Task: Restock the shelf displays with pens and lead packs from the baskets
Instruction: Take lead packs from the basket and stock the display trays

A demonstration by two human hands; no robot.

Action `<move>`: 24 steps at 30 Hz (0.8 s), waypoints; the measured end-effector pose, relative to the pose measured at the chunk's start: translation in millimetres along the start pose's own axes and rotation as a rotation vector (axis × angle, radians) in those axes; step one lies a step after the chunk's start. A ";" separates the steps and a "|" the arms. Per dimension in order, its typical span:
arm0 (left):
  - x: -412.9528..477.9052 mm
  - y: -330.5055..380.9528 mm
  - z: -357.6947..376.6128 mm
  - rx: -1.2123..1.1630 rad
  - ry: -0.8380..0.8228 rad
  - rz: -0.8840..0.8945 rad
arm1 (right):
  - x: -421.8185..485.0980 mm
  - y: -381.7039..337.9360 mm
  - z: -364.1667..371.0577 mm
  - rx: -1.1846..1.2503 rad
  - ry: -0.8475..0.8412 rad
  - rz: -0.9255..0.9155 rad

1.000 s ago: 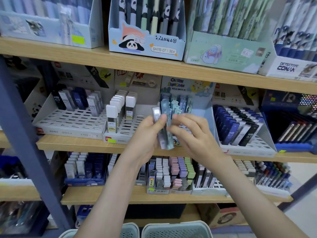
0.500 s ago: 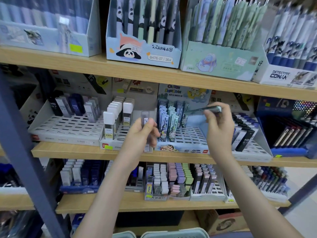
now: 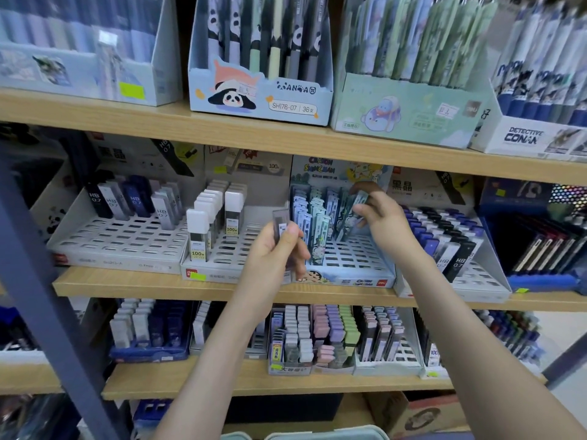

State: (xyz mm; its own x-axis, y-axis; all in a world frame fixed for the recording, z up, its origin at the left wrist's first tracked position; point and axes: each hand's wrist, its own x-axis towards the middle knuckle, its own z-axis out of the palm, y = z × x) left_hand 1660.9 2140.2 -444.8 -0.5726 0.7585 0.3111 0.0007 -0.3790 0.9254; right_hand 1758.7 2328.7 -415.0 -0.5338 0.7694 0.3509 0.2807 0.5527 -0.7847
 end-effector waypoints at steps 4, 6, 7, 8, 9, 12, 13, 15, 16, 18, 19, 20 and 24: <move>0.8 -2.0 -0.9 -0.032 -0.007 0.013 | 5.5 -3.3 -0.9 -0.074 -0.008 -0.053; 0.6 -3.7 -2.1 -0.063 -0.022 -0.003 | 5.6 -6.0 1.7 -0.137 -0.023 -0.065; 0.8 -4.4 -2.7 -0.077 -0.026 -0.017 | 5.6 -7.1 3.4 -0.170 -0.028 -0.080; 1.0 -5.0 -3.2 -0.092 -0.026 -0.032 | 5.5 -8.1 4.9 -0.210 -0.035 -0.093; 1.4 -5.4 -3.4 -0.106 -0.024 -0.045 | 6.1 -7.6 6.1 -0.260 -0.047 -0.098; 2.3 -5.0 -3.4 -0.141 -0.016 -0.075 | 3.5 0.2 10.5 -0.393 -0.089 -0.067; 2.5 -4.7 -3.4 -0.149 -0.012 -0.082 | 0.8 2.7 12.1 -0.416 -0.082 -0.076; 2.9 -4.1 -3.5 -0.172 0.001 -0.090 | -3.2 4.1 13.9 -0.456 -0.042 -0.111; 2.7 -3.4 -3.9 -0.186 0.011 -0.094 | -3.7 3.3 14.1 -0.489 -0.029 -0.118; 2.7 -2.2 -4.6 -0.212 0.029 -0.114 | -4.1 2.4 13.7 -0.578 -0.023 -0.119; 2.4 -1.4 -4.6 -0.229 0.029 -0.130 | -6.1 1.9 13.5 -0.613 -0.006 -0.147; 2.0 0.0 -4.5 -0.256 0.024 -0.146 | -10.0 1.3 13.9 -0.612 0.041 -0.210; 3.0 5.5 -1.7 -0.437 0.005 -0.152 | -45.8 -9.0 15.2 -0.393 0.240 -0.616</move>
State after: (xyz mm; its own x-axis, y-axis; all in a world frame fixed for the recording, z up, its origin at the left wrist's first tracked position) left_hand 1657.8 2139.5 -439.2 -0.5437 0.8205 0.1763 -0.4285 -0.4521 0.7823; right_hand 1768.4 2283.6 -431.7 -0.5110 0.3091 0.8021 0.2757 0.9428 -0.1876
